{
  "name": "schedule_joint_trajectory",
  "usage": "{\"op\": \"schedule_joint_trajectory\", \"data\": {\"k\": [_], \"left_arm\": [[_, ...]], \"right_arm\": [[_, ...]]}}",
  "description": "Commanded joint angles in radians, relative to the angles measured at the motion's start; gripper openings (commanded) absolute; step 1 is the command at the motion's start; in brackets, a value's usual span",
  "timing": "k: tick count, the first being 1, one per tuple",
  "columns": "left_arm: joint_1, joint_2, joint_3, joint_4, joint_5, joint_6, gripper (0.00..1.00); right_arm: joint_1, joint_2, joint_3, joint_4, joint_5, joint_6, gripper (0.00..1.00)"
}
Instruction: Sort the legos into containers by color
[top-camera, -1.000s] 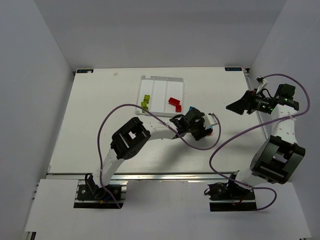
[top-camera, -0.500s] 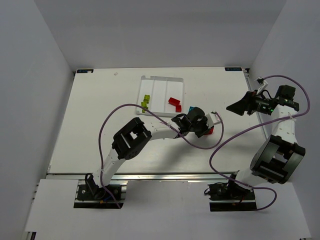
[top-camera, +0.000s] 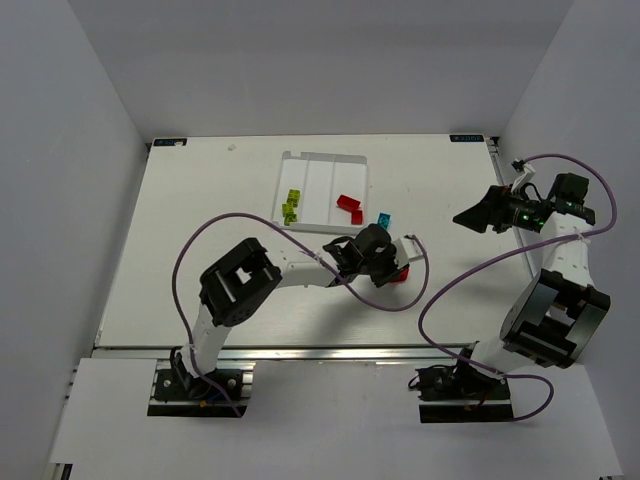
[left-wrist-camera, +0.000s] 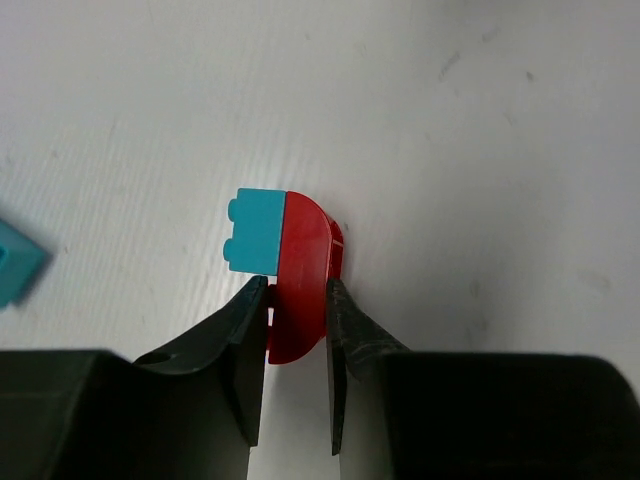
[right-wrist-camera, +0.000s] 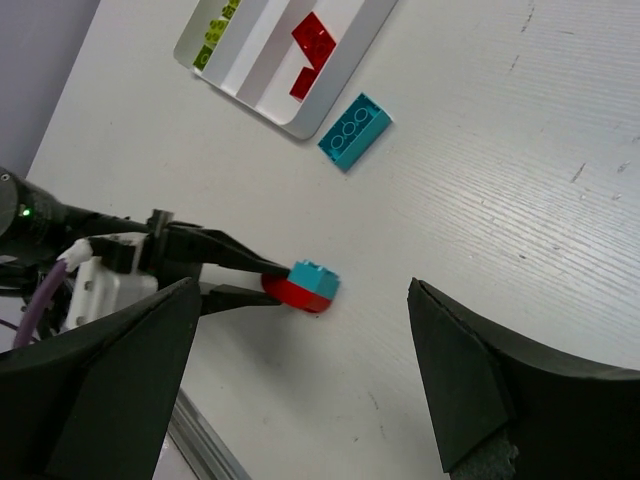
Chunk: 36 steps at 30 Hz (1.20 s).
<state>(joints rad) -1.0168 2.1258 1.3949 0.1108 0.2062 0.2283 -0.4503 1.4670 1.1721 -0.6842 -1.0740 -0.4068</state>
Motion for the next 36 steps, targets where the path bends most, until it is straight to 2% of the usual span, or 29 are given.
{"op": "schedule_joint_trajectory", "data": {"k": [1, 6, 12, 16, 23, 26, 27, 36], "left_arm": [[-0.005, -0.142, -0.111, -0.003, 0.018, 0.023, 0.06], [-0.005, -0.208, -0.223, -0.025, -0.03, 0.045, 0.08], [-0.005, -0.216, -0.289, -0.01, -0.086, 0.04, 0.13], [-0.005, -0.233, -0.344, 0.023, -0.128, 0.029, 0.23], [-0.005, -0.236, -0.367, 0.046, -0.152, 0.017, 0.31], [-0.005, -0.231, -0.369, 0.049, -0.157, 0.013, 0.37], [-0.005, -0.231, -0.369, 0.052, -0.157, 0.011, 0.42], [-0.005, -0.227, -0.37, 0.059, -0.16, 0.008, 0.45]], "right_arm": [[-0.005, -0.007, 0.0, 0.046, 0.013, 0.017, 0.89], [-0.002, -0.002, 0.0, 0.052, 0.008, 0.028, 0.89], [-0.002, -0.008, -0.011, 0.06, 0.011, 0.034, 0.89], [-0.001, -0.002, -0.014, 0.061, 0.009, 0.036, 0.89], [-0.001, 0.001, -0.015, 0.063, 0.008, 0.037, 0.89], [-0.001, 0.003, -0.015, 0.063, 0.009, 0.04, 0.89], [-0.002, 0.001, -0.017, 0.063, 0.008, 0.039, 0.89], [0.001, 0.003, -0.019, 0.063, 0.009, 0.042, 0.89]]}}
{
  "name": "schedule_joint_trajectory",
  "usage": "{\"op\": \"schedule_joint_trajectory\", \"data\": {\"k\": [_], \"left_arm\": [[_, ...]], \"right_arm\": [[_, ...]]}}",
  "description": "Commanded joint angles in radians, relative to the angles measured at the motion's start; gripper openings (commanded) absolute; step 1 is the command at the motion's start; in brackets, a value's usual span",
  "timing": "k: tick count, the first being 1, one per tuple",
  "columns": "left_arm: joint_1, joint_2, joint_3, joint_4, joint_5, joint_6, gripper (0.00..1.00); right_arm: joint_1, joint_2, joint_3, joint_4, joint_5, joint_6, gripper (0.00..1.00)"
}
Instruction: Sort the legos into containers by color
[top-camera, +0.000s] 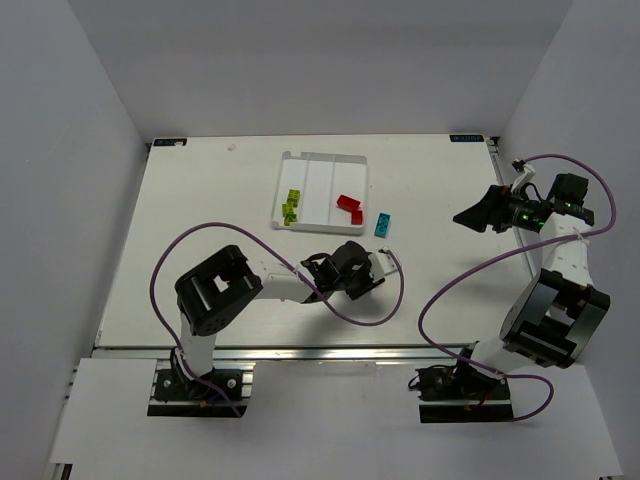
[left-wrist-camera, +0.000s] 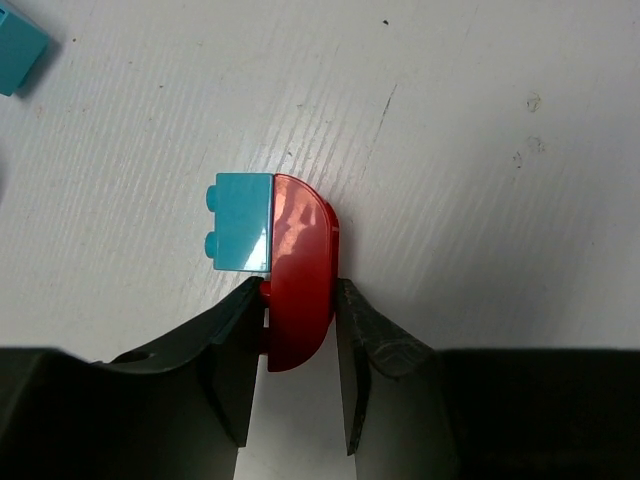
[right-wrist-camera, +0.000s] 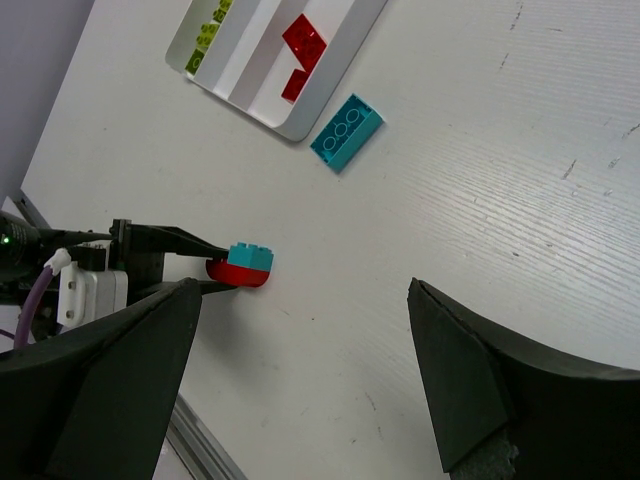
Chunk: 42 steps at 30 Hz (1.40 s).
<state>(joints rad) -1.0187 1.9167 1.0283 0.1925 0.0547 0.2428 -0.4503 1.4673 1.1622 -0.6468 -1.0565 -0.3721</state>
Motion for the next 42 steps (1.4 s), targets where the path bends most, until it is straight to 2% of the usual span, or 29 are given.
{"op": "schedule_joint_trajectory", "data": {"k": [1, 3, 8, 11, 17, 23, 25, 28, 31, 33, 37, 42], "left_arm": [[-0.003, -0.019, -0.004, -0.021, -0.01, -0.008, 0.45], [-0.003, -0.016, -0.001, -0.019, -0.007, -0.008, 0.43], [-0.003, -0.022, 0.004, -0.021, -0.001, -0.016, 0.16], [-0.003, -0.059, 0.004, -0.037, 0.008, -0.013, 0.07], [0.006, -0.252, -0.043, -0.132, 0.092, 0.072, 0.03], [0.006, -0.516, -0.17, -0.238, 0.165, 0.214, 0.01], [0.006, -0.579, -0.206, -0.251, 0.181, 0.269, 0.01], [-0.003, -0.682, -0.28, -0.234, 0.195, 0.303, 0.01], [-0.003, -0.739, -0.333, -0.217, 0.177, 0.34, 0.01], [-0.003, -0.743, -0.338, -0.212, 0.162, 0.348, 0.01], [-0.003, -0.716, -0.324, -0.217, 0.137, 0.368, 0.01], [-0.003, -0.708, -0.313, -0.2, 0.102, 0.383, 0.01]], "right_arm": [[-0.001, 0.002, -0.009, 0.026, -0.008, 0.007, 0.89], [0.001, 0.002, -0.009, 0.026, -0.008, 0.007, 0.89], [0.001, -0.001, -0.013, 0.019, -0.01, -0.002, 0.89], [0.005, 0.001, -0.004, -0.017, -0.045, -0.046, 0.89], [0.073, 0.07, 0.079, -0.29, -0.096, -0.322, 0.89], [0.218, 0.194, 0.105, -0.411, -0.099, -0.418, 0.89], [0.28, 0.238, 0.139, -0.473, -0.114, -0.43, 0.85], [0.381, 0.26, 0.171, -0.49, -0.135, -0.403, 0.8], [0.494, 0.268, 0.194, -0.485, -0.161, -0.337, 0.84], [0.548, 0.284, 0.208, -0.497, -0.187, -0.308, 0.89], [0.663, 0.335, 0.234, -0.551, -0.211, -0.301, 0.89], [0.717, 0.357, 0.2, -0.478, -0.171, -0.229, 0.89]]}}
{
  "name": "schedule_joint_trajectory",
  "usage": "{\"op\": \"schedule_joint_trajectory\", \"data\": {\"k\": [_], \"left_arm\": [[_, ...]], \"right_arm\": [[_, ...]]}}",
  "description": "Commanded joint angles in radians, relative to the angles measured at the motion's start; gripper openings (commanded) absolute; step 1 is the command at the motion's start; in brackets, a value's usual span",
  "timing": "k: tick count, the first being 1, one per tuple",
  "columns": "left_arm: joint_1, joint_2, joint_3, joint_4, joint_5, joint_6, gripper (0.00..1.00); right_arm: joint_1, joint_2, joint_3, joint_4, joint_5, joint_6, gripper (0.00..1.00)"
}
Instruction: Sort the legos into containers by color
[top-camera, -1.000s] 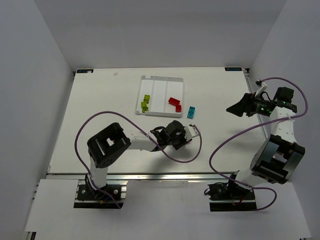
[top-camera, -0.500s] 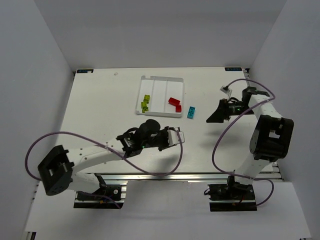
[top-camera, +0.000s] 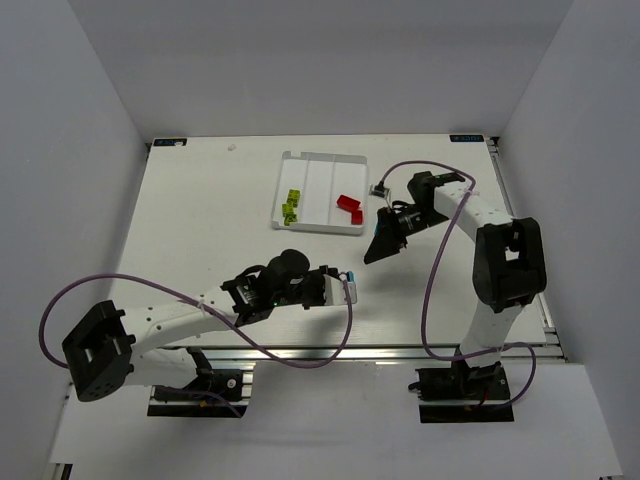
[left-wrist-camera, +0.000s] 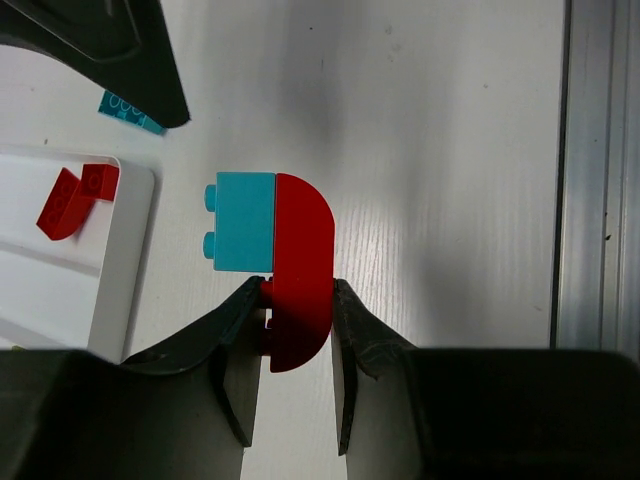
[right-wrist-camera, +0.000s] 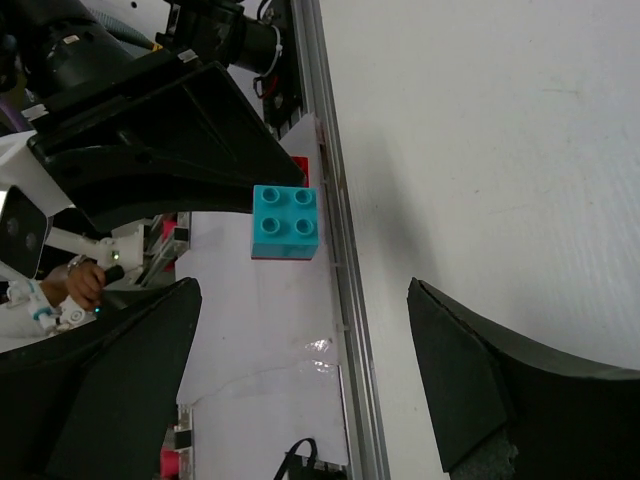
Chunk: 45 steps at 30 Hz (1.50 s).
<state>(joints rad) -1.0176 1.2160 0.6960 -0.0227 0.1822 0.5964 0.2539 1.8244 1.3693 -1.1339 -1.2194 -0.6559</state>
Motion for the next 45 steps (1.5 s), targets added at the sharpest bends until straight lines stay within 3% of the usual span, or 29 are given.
{"op": "schedule_joint_trajectory", "data": {"k": [1, 12, 18, 32, 39, 45], "left_arm": [[-0.004, -0.006, 0.022, 0.014, -0.026, 0.032, 0.01], [-0.004, 0.043, 0.068, 0.014, -0.01, 0.039, 0.01], [-0.004, 0.053, 0.066, 0.055, -0.01, 0.036, 0.01], [-0.004, 0.06, 0.066, 0.075, -0.03, 0.037, 0.02], [-0.004, 0.05, 0.057, 0.069, -0.03, 0.033, 0.02], [-0.004, 0.028, 0.025, 0.053, 0.003, 0.0, 0.0]], "right_arm": [[0.027, 0.001, -0.007, 0.02, 0.0, 0.061, 0.89], [0.122, 0.007, -0.007, 0.105, 0.046, 0.137, 0.89], [0.137, 0.007, -0.01, 0.123, 0.054, 0.15, 0.82], [0.166, 0.026, -0.006, 0.114, 0.058, 0.139, 0.52], [0.156, 0.044, 0.013, 0.08, 0.047, 0.104, 0.17], [0.133, 0.119, 0.129, 0.017, 0.061, 0.073, 0.0]]}}
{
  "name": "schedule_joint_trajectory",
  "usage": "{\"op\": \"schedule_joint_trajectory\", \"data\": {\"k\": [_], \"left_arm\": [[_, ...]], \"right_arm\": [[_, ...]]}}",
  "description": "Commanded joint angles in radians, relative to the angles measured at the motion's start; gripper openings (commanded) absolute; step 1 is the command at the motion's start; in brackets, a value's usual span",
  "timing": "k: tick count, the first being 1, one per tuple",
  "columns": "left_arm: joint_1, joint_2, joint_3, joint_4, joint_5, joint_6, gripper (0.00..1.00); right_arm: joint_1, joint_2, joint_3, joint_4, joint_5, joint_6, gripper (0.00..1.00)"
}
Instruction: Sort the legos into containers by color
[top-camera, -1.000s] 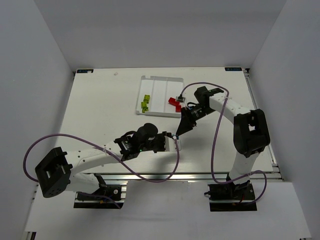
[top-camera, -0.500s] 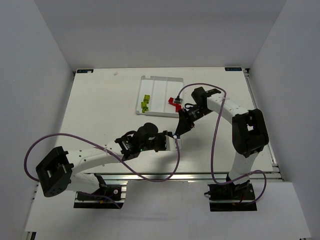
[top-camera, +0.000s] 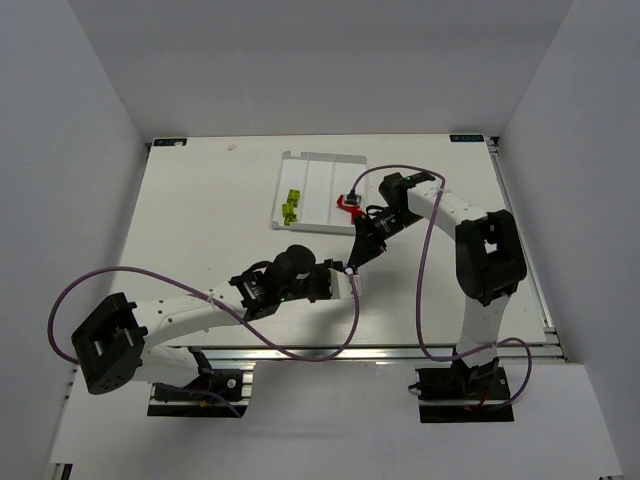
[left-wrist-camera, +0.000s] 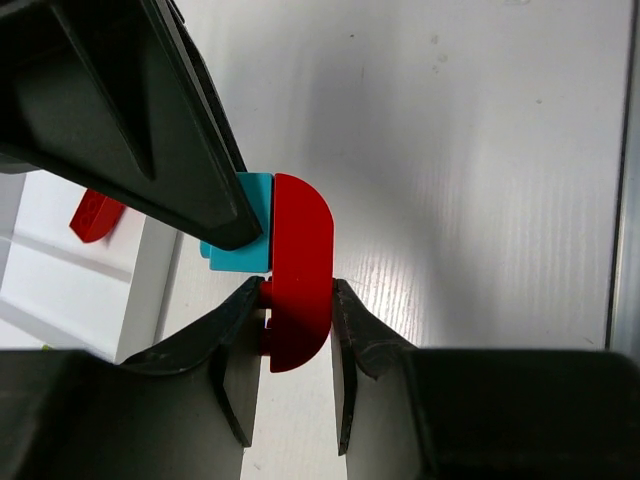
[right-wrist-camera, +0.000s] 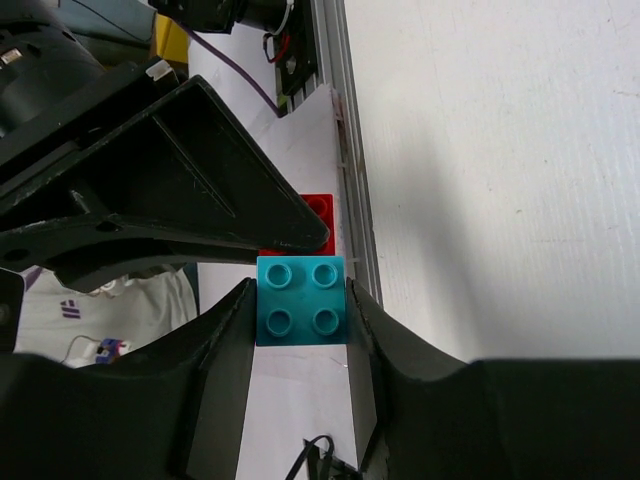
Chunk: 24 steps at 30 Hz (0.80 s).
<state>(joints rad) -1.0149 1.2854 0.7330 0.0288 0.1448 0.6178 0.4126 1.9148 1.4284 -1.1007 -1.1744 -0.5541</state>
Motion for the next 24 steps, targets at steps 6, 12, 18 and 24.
{"op": "schedule_joint_trajectory", "data": {"k": [6, 12, 18, 24], "left_arm": [[-0.007, -0.095, -0.067, -0.003, 0.044, -0.053, 0.0], [-0.007, -0.173, -0.115, -0.01, 0.022, -0.064, 0.0], [-0.007, -0.271, -0.122, -0.082, -0.037, -0.156, 0.0], [-0.007, -0.38, -0.144, -0.178, -0.108, -0.315, 0.0]], "right_arm": [[-0.037, 0.095, 0.187, 0.013, 0.062, 0.025, 0.0], [-0.035, 0.145, 0.291, 0.025, 0.088, 0.063, 0.0], [-0.02, 0.187, 0.418, 0.119, 0.2, 0.147, 0.0], [-0.001, 0.237, 0.563, 0.242, 0.367, 0.246, 0.0]]}}
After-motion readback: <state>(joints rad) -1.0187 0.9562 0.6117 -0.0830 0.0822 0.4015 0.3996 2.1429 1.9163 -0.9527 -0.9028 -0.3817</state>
